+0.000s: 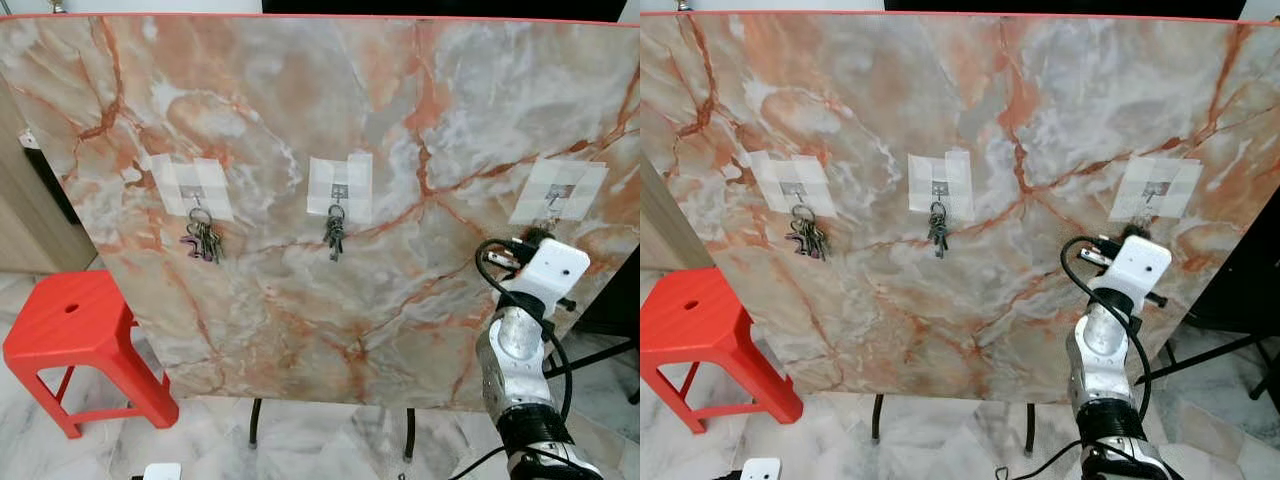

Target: Hang keys on a hook

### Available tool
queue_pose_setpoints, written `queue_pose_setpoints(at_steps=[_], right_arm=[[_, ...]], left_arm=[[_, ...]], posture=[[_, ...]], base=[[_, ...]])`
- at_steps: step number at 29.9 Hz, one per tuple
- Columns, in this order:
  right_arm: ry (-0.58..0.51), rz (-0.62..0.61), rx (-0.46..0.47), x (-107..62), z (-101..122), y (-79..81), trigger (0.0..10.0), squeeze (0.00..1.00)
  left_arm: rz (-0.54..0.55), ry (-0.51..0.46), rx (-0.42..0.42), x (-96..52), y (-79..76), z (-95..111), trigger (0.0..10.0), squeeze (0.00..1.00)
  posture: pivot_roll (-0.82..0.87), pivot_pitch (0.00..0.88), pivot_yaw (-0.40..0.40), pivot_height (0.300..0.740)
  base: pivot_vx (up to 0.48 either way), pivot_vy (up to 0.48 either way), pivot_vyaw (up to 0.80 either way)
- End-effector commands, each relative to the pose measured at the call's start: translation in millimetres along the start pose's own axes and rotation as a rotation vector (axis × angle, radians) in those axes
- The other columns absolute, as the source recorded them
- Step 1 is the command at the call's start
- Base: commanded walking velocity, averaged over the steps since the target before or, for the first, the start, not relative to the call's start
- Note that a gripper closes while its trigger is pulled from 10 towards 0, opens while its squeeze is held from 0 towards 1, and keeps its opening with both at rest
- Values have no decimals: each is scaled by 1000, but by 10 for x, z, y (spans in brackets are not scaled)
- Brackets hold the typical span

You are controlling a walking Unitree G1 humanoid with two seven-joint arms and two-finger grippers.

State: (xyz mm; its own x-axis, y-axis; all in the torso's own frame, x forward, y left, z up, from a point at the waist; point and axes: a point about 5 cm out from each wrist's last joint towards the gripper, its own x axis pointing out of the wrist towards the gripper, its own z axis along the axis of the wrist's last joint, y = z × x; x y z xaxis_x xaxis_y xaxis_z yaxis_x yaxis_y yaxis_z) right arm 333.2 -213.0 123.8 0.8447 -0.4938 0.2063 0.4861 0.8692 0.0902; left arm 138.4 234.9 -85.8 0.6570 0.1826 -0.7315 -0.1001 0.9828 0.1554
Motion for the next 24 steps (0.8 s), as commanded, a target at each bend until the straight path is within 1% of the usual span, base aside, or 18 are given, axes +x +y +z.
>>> queue_pose_setpoints(at_steps=[1,7,14,24], right_arm=[[-19,5,4,49,76,18,10000,0],[-10,0,9,55,82,9,10000,0],[-19,-11,13,112,131,-20,10000,0],[-24,0,23,177,180,-1,10000,0]], left_arm=[[10,30,-4,-7,29,-41,10000,0],[12,34,-5,-14,50,-56,10000,0],[16,40,-5,-25,74,-77,10000,0],[17,49,-1,-30,82,-94,10000,0]], posture=[[62,0,-25,740],[62,0,-27,740],[60,0,-27,740],[61,0,-24,740]], base=[[0,0,0],[0,0,0],[0,0,0],[0,0,0]])
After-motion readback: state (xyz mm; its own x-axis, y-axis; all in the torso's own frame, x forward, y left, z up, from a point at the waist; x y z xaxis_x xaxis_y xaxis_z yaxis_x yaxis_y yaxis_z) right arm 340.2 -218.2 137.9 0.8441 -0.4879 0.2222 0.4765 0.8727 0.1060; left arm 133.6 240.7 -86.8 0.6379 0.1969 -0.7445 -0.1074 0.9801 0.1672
